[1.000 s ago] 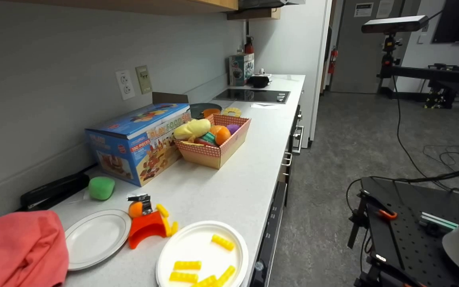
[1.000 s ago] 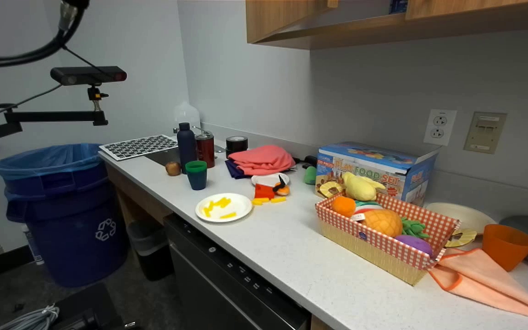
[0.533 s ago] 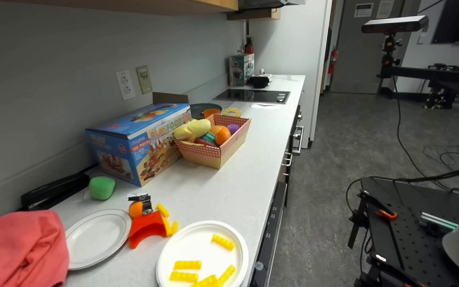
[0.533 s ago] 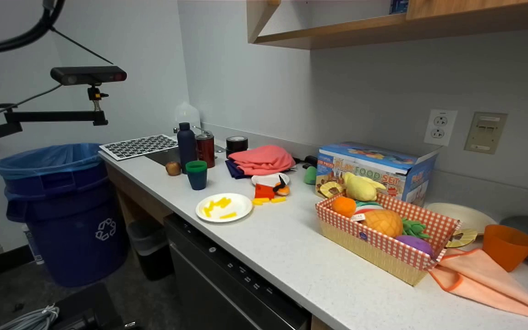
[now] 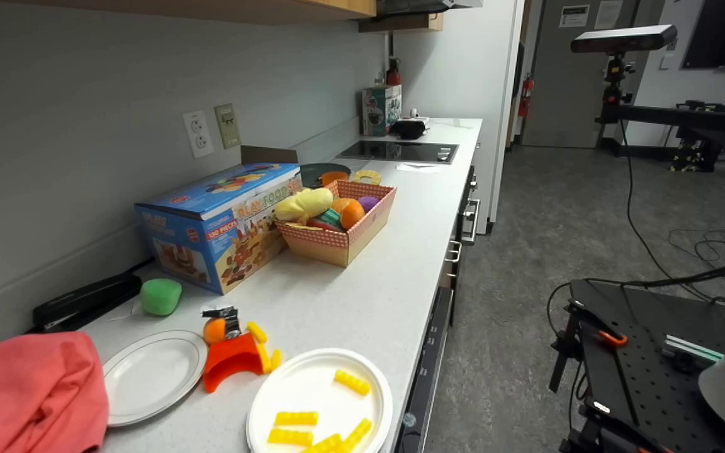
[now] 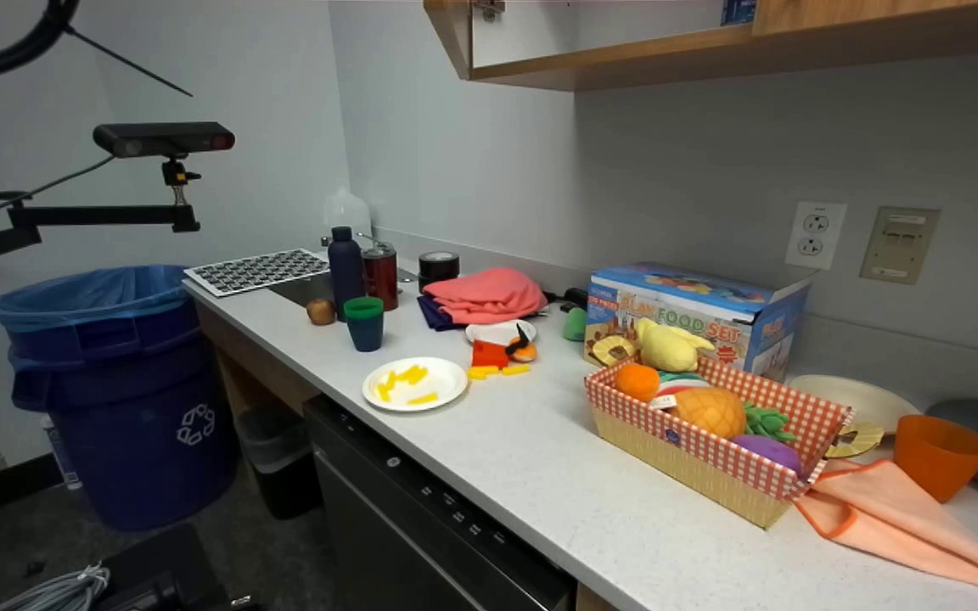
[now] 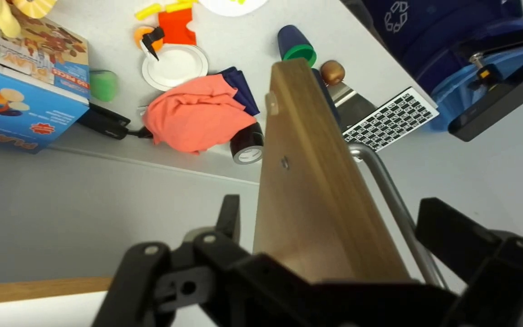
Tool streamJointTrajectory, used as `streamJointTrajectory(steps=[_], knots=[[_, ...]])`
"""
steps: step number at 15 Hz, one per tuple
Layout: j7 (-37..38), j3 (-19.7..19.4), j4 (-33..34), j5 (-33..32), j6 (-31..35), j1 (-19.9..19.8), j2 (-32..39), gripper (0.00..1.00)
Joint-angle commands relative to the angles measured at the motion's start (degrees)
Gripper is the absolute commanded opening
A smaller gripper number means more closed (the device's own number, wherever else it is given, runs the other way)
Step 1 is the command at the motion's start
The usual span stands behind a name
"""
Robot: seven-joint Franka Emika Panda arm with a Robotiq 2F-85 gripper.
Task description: Open the left cabinet door
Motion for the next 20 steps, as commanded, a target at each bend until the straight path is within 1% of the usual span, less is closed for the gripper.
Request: streamJointTrajectory(steps=[1,6,11,16,20], knots=[[-0.18,3.62,-0.29,1.99,-2.32,0.45,-2.48,1.00],[-0.47,7.34,-0.33,1.66,-4.75,1.24,-4.41,1.00],[-2.03,11.71,-1.21,1.28,-0.05,1.45,-5.86,1.00],[-2.25,13.16,-1.19,2.28,0.03,2.26,-6.99,1.00],[-3.56,13.67,-1.05,5.24,0.15,3.89,-7.16,1.00]])
